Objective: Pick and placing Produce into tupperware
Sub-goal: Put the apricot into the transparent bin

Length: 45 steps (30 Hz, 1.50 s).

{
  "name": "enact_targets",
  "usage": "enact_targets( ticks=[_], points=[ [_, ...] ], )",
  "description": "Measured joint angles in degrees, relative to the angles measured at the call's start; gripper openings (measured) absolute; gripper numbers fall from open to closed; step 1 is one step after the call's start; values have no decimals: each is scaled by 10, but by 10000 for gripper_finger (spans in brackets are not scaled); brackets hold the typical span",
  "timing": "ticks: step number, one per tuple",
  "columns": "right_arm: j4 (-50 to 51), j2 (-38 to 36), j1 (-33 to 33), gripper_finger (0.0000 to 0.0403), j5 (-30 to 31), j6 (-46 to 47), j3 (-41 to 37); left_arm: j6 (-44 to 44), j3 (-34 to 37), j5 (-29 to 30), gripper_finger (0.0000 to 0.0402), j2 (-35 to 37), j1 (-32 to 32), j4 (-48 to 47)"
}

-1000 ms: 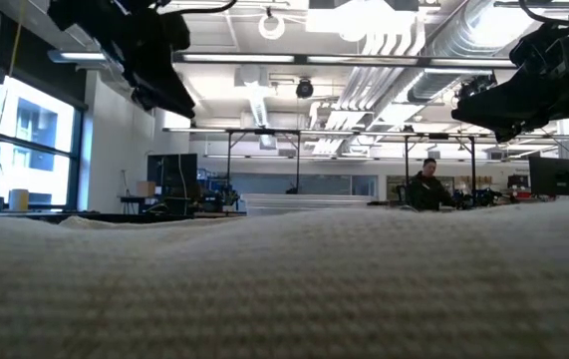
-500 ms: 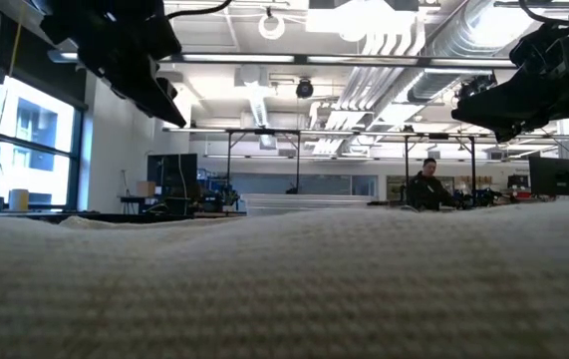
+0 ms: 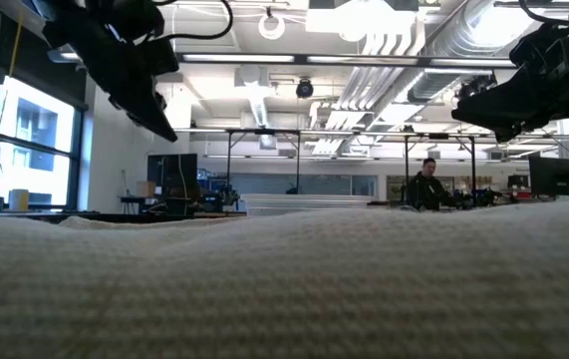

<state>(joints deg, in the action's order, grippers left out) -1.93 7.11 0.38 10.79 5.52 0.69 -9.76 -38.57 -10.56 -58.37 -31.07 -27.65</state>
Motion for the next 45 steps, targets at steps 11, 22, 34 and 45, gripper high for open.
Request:
enact_targets(
  ticks=[11,22,34,45],
  points=[
    [0,0,0,117,0,0,0,-23,0,-19,159,0,-8,-38],
    [0,0,0,117,0,0,0,13,0,-64,159,2,-8,-5],
    [0,0,0,117,0,0,0,-5,0,-81,159,56,-8,38],
    [0,0,0,117,0,0,0,-17,0,-64,159,56,-8,0]
  ],
)
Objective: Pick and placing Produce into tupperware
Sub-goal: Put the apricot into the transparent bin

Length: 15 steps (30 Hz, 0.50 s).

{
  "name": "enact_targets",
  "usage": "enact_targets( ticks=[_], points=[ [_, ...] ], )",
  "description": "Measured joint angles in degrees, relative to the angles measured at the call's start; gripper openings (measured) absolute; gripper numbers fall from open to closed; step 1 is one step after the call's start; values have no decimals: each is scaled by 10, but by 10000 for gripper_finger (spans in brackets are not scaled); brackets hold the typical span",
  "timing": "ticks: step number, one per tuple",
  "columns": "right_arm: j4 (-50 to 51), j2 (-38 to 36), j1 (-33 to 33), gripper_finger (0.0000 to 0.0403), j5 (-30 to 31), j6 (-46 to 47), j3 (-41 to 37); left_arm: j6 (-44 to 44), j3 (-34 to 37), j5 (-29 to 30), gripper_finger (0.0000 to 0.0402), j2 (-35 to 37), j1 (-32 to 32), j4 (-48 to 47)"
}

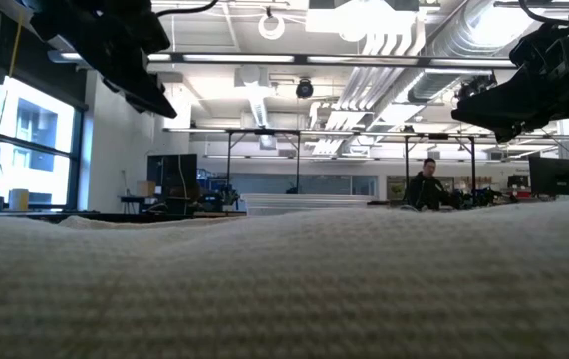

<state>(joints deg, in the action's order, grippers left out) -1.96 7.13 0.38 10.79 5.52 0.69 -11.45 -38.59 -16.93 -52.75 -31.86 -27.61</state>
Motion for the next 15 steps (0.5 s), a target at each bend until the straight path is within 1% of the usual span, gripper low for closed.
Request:
enact_targets(
  ticks=[15],
  points=[
    [0,0,0,117,0,0,0,14,0,0,159,0,0,1]
  ],
)
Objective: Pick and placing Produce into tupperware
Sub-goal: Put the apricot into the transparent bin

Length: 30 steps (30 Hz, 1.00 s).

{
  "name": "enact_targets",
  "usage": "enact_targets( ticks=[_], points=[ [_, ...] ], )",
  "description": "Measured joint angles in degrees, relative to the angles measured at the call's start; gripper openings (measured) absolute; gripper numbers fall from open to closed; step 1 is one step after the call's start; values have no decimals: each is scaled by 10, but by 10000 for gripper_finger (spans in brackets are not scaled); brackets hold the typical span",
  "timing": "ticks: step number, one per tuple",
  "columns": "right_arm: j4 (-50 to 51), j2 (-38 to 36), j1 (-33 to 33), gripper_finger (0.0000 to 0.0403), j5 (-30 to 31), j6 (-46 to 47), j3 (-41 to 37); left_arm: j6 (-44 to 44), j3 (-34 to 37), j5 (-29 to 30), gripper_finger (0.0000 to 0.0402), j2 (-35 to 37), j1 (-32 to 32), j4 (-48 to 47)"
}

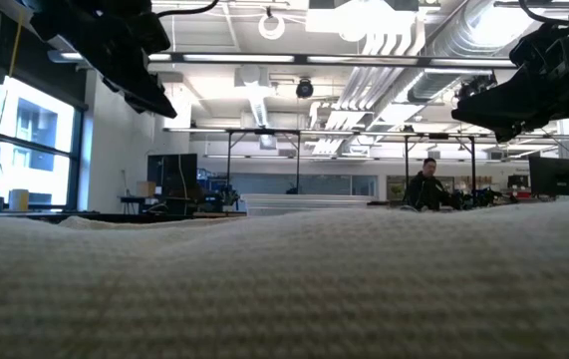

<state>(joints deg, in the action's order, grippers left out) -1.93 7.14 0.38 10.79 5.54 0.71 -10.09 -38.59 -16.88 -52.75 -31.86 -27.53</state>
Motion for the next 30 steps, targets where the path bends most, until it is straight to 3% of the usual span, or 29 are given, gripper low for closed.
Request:
enact_targets(
  ticks=[12,24,30],
  points=[
    [0,0,0,117,0,9,0,0,0,0,159,0,0,0],
    [-21,0,0,117,0,391,0,0,0,0,159,0,0,0],
    [-8,0,0,117,0,448,0,0,0,0,159,0,0,4]
  ],
)
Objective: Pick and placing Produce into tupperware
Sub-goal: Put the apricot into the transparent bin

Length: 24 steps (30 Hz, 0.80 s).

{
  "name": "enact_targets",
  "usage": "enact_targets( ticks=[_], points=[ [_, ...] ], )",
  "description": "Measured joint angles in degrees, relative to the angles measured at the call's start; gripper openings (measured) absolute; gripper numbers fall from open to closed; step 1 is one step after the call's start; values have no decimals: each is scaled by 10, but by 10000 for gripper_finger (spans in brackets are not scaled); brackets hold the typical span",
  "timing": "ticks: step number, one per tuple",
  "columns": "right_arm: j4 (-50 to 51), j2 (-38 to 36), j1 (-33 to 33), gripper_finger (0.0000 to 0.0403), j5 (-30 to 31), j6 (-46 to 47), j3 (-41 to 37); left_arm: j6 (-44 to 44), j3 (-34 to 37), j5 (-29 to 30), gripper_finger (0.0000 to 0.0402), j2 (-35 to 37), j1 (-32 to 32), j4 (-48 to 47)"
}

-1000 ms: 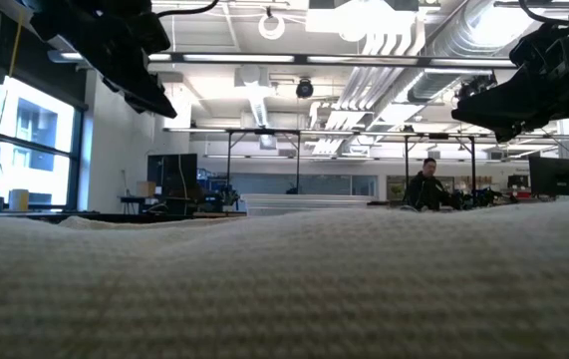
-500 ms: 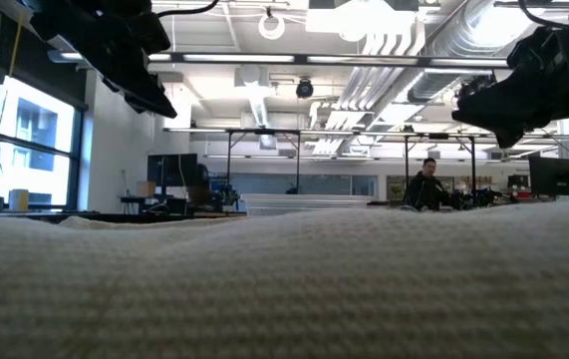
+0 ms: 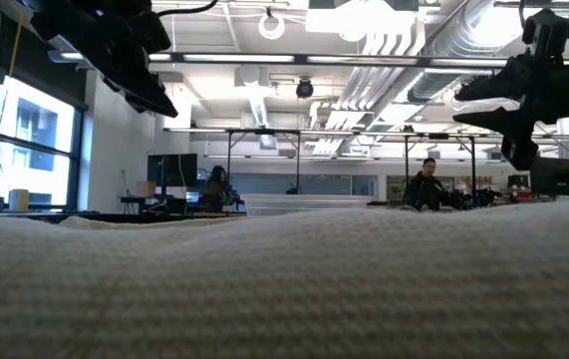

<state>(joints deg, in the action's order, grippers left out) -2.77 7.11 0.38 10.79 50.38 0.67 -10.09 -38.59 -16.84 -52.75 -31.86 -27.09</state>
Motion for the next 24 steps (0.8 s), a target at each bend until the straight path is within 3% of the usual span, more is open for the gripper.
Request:
enact_targets(
  ticks=[13,24],
  points=[
    [-19,0,0,117,0,98,0,0,0,0,159,0,0,1],
    [-72,0,0,117,12,117,0,0,0,0,159,0,0,0]
  ],
)
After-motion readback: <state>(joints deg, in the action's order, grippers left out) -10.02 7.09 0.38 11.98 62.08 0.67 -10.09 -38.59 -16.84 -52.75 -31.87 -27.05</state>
